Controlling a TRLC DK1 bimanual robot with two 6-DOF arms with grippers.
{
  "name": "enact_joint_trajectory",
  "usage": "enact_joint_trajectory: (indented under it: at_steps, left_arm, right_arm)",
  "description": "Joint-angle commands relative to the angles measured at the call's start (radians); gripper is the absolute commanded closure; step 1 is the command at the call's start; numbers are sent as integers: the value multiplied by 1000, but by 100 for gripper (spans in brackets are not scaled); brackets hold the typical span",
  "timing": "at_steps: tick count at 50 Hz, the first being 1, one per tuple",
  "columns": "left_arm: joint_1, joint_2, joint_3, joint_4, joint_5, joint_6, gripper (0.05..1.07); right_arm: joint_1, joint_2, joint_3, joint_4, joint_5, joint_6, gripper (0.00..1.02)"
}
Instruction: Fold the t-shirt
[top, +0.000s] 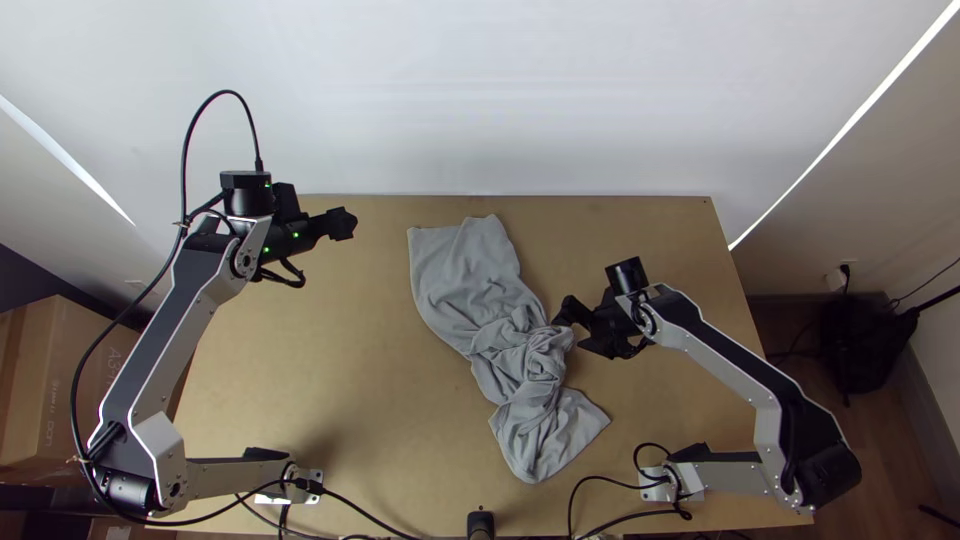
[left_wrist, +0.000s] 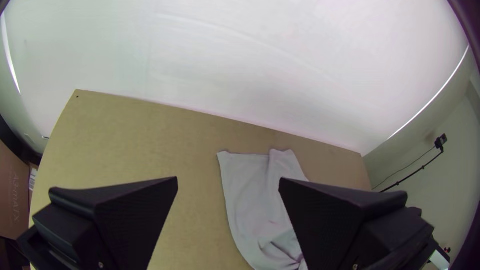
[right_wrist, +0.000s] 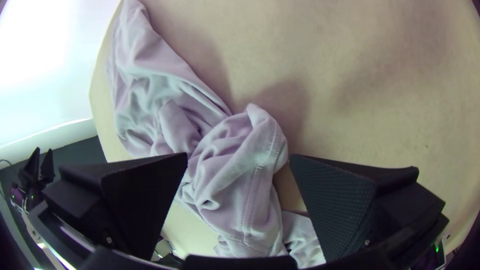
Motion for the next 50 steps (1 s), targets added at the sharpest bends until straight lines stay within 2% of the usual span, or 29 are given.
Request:
enact_joint_trajectory:
  at_steps: [1,9,12,14,16,18,19,26,34,44,50]
  left_arm:
    - [7,7,17,-11,8,-19,10]
    - [16,-8,-6,-5,8,-25,10]
    - [18,-13,-12,-5,8,-24,10]
    - [19,-14,-15,-5,8,-24,10]
    - [22,-14,-15,-9,8,-24,10]
    - [25,-13,-15,-12,8,-24,10]
    - [27,-10,-17,-14,8,-24,10]
    - [28,45,-4,-37,5,25,11]
    - [12,179,83,-62,-16,99,11]
    - [-15,355,265,-63,-15,103,11]
    - [-44,466,374,-91,-15,93,11]
  right_arm:
    - [-6,48,-14,-15,-22,36,10]
    - [-6,109,-5,-15,-22,38,18]
    - [-6,135,6,-15,-22,42,30]
    - [-8,155,20,-29,-23,44,41]
    - [-15,163,34,-47,-22,38,65]
    - [-28,164,41,-55,-19,38,95]
    - [-37,163,41,-58,-20,41,100]
    - [-52,100,44,-83,-20,25,100]
    - [-32,-69,35,-70,-20,2,100]
    - [-11,-227,35,-63,-14,-1,100]
    - [37,-313,2,-64,-10,-7,100]
